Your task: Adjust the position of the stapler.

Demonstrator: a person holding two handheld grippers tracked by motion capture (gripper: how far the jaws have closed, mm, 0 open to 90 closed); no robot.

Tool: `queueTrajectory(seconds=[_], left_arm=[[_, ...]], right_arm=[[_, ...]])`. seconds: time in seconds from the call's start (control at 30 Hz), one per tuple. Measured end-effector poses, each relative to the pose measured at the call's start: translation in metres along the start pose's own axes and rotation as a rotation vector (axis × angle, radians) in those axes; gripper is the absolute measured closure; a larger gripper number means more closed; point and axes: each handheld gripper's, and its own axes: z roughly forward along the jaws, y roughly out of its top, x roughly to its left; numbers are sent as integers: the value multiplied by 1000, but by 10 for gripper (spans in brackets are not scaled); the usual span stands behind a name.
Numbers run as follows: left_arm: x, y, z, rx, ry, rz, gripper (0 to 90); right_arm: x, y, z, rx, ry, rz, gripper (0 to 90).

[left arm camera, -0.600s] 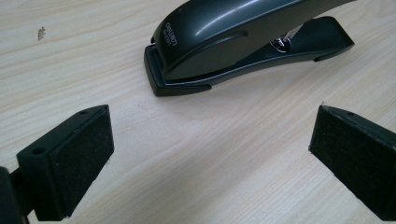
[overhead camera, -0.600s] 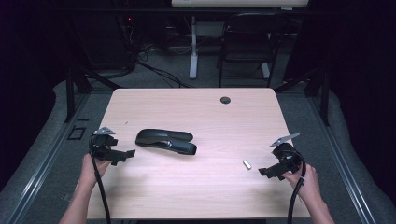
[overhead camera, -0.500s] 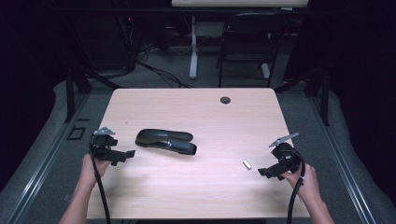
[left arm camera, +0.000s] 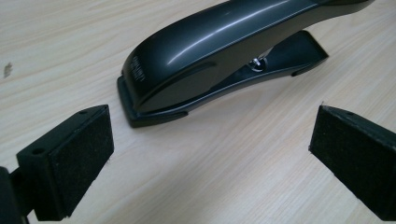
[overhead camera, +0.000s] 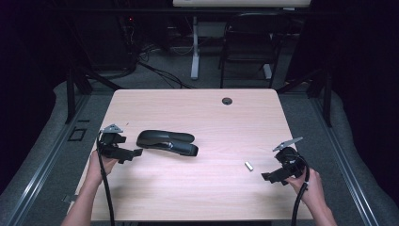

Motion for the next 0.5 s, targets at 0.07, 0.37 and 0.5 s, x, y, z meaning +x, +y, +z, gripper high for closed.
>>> queueTrajectory(seconds=[0.07,0.37,0.5], left_arm=[[-2,4,3,3,-6,18,0],[1,22,23,8,-28,96,0],[0,29,27,8,-32,119,0]], right_arm=[[-1,-2,0,0,3,-1,0],[0,-4,-1,2,6,11,0],[-1,-5,-1,15,-1,10,0]])
